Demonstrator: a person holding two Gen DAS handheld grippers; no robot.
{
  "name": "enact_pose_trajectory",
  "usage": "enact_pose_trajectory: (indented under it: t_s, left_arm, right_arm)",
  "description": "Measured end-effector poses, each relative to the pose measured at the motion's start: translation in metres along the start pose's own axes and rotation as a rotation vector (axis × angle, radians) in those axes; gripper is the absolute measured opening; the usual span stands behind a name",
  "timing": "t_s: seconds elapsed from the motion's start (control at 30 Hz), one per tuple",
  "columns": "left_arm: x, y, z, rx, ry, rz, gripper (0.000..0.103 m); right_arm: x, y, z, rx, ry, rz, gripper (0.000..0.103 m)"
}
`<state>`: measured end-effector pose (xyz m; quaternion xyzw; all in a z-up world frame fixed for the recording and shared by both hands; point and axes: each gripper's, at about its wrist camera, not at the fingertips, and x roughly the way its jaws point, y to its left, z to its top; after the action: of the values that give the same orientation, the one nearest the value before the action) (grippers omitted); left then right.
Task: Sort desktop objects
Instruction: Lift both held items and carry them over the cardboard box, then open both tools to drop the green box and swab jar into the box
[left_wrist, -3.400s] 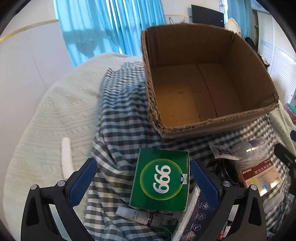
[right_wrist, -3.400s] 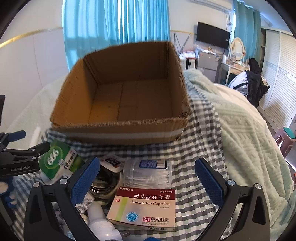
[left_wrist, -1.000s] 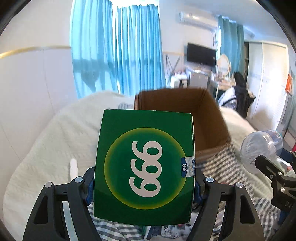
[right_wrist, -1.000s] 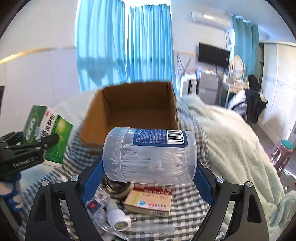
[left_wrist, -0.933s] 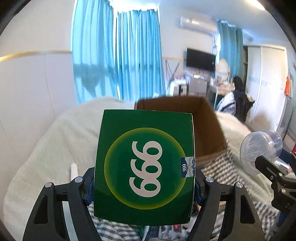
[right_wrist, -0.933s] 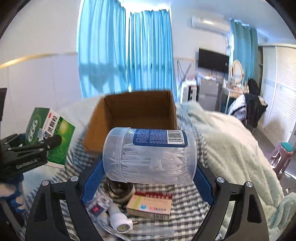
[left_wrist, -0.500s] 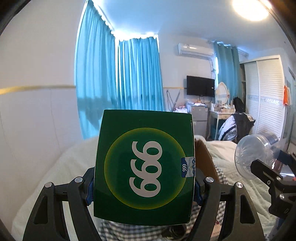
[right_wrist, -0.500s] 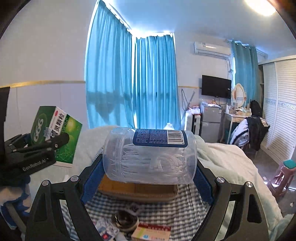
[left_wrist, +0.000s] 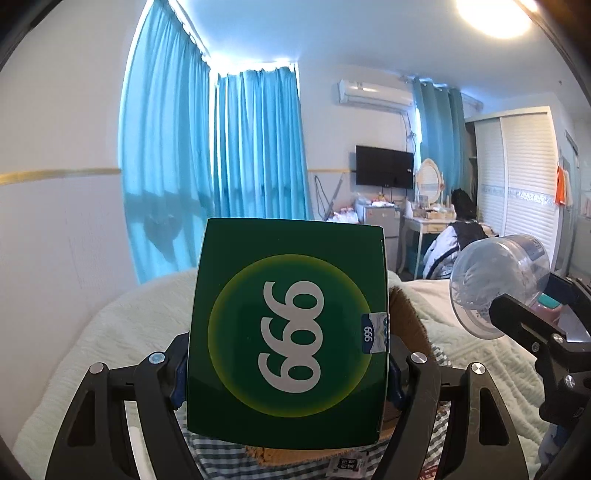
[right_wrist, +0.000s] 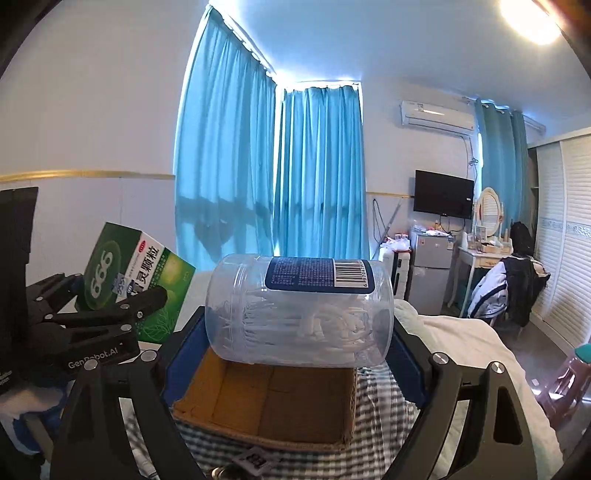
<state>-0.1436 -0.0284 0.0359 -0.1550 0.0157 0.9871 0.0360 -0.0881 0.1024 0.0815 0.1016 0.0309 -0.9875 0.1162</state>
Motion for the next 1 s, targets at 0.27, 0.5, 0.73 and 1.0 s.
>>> enact_pose_trajectory:
  t_s: [0.27,0.5,0.73,1.0]
  left_arm:
    - [0.061,0.005,-0.031,-0.017,0.101,-0.042,0.078]
    - [0.101,0.003,-0.058,-0.027,0.178,-0.067,0.078]
    - [0.124,-0.003,-0.072,0.008,0.207,-0.044,0.089]
    - [0.115,0.010,-0.064,0.005,0.177,-0.027,0.097]
  right_arm:
    - [0.063,-0.011,-0.035,0.014,0.082,0.033,0.088]
    - [0.110,-0.010,-0.072,-0.009,0.171,0.060,0.088]
    - [0.141,-0.012,-0.100,-0.024,0.234,0.070,0.088]
    - [0.143,-0.011,-0.108,-0.025,0.214,0.047,0.094]
